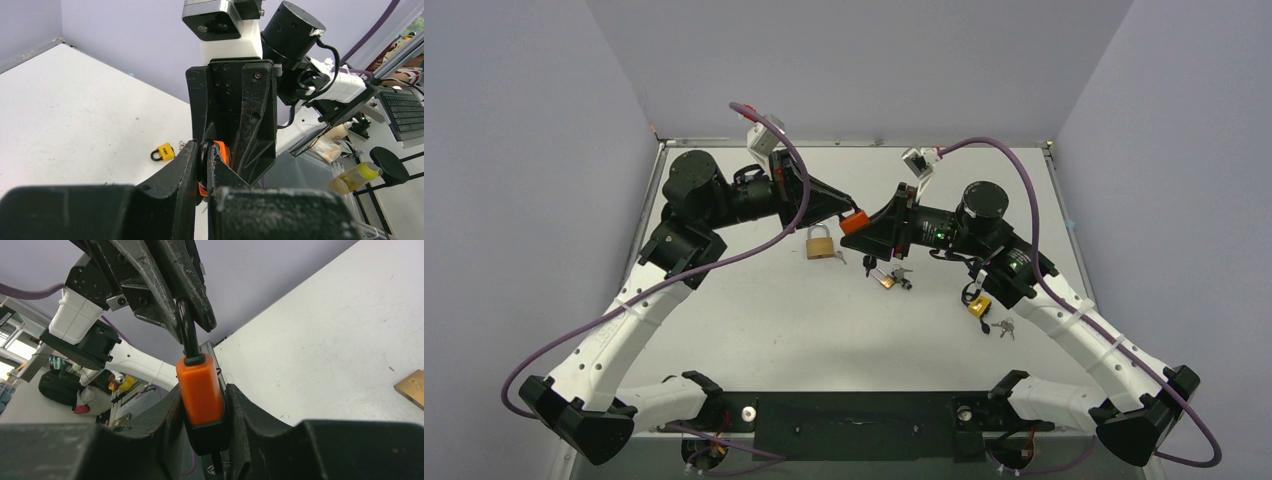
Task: Lock with the key
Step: Lock the lock.
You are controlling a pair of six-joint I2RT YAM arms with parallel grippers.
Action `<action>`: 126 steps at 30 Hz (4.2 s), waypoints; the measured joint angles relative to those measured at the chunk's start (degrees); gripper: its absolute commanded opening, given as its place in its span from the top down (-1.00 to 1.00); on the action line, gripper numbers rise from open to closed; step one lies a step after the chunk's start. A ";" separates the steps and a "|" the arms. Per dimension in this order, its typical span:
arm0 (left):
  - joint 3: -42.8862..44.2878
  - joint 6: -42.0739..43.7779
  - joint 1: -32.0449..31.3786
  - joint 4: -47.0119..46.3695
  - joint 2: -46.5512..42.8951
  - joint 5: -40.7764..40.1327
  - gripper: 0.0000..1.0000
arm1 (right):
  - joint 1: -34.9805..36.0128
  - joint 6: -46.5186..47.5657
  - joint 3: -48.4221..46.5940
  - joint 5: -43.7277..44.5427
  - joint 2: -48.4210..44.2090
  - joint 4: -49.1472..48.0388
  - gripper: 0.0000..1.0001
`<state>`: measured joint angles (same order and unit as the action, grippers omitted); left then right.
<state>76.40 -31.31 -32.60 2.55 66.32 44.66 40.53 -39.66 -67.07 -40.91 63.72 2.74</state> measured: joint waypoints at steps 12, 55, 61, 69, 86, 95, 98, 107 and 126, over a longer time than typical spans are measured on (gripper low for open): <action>-1.49 5.42 -1.97 3.63 -1.62 -5.31 1.00 | -3.06 0.02 0.00 -3.48 0.15 1.68 1.00; -8.07 1.79 -3.34 -0.90 -3.89 -15.69 1.00 | -5.20 3.19 -7.61 -6.71 5.29 11.19 0.68; -8.94 -6.91 2.10 -1.18 -4.07 -10.16 1.00 | -5.31 1.66 -7.48 -3.41 6.47 1.81 -0.05; -8.94 -9.33 4.63 8.20 -1.27 -7.08 1.00 | -7.32 -0.24 -2.86 -2.43 2.64 -12.22 -0.42; -1.51 -13.57 10.47 7.04 -0.33 -2.64 1.00 | -13.73 -7.02 11.80 -6.58 -1.07 -23.47 -0.11; -0.87 -17.66 11.85 2.97 1.14 0.63 1.00 | -10.56 -7.34 11.67 -7.17 0.44 -24.55 0.15; -0.87 -18.84 12.48 1.20 1.14 1.51 1.00 | -9.92 -7.13 11.34 -7.17 1.62 -24.17 0.28; -1.25 -19.98 13.33 -0.24 1.14 2.75 1.00 | -9.01 -6.86 9.70 -6.99 2.71 -23.78 0.63; -3.91 -22.29 15.63 -4.31 1.14 5.11 1.00 | -8.20 -6.86 9.20 -6.45 3.45 -23.85 1.00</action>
<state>72.49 -53.60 -16.97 -1.76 67.46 49.78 32.34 -46.52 -57.87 -47.35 67.18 -21.10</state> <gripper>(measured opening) 0.044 0.046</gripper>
